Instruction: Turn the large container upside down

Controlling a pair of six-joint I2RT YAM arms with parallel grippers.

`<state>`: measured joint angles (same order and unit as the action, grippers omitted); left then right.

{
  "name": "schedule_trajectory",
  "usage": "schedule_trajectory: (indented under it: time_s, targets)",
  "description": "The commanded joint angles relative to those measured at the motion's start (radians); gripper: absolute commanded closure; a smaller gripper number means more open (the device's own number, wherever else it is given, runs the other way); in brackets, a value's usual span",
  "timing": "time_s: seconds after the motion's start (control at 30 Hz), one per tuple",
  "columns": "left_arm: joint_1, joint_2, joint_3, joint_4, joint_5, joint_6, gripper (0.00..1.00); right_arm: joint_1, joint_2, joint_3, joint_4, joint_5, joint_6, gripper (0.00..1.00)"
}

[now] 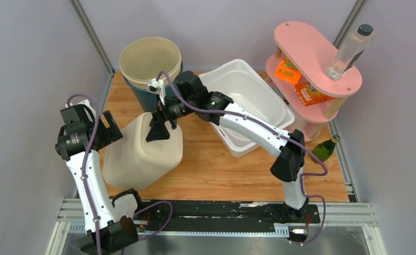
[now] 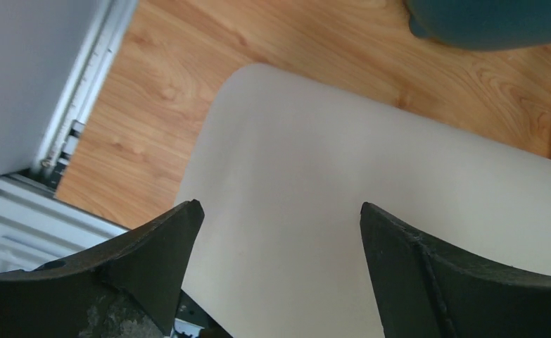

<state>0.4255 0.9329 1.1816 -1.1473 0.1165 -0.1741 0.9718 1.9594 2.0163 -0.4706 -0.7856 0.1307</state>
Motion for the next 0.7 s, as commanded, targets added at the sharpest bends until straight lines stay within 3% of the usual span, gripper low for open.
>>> schedule_trajectory:
  time_s: [0.0, 0.2, 0.33, 0.4, 0.53, 0.6, 0.67]
  targets:
    - [-0.012, -0.02, 0.149, -0.136, 0.003, 0.005, 0.03, 0.026, 0.084, 0.043, 0.015, 0.013, -0.009, 0.1]
    - [-0.011, -0.065, 0.331, -0.118, -0.026, 0.036, 0.02, 0.022, 0.072, 0.044, 0.012, 0.015, -0.029, 0.09]
    - [-0.012, -0.094, 0.411, -0.016, -0.001, 0.096, 0.03, -0.002, 0.019, 0.045, -0.002, 0.015, -0.05, 0.09]
    - [-0.011, -0.091, 0.444, 0.015, 0.097, 0.132, 0.03, -0.037, -0.024, 0.032, -0.018, 0.016, -0.071, 0.08]
    - [-0.011, -0.052, 0.476, -0.005, 0.54, 0.202, 0.03, -0.144, -0.145, -0.07, -0.066, 0.004, -0.121, 0.06]
    - [-0.015, -0.033, 0.441, -0.026, 0.641, 0.214, 0.03, -0.219, -0.222, -0.163, -0.072, -0.004, -0.125, 0.04]
    - [-0.037, -0.017, 0.408, -0.051, 0.65, 0.233, 0.04, -0.299, -0.296, -0.253, -0.078, 0.004, -0.159, 0.01]
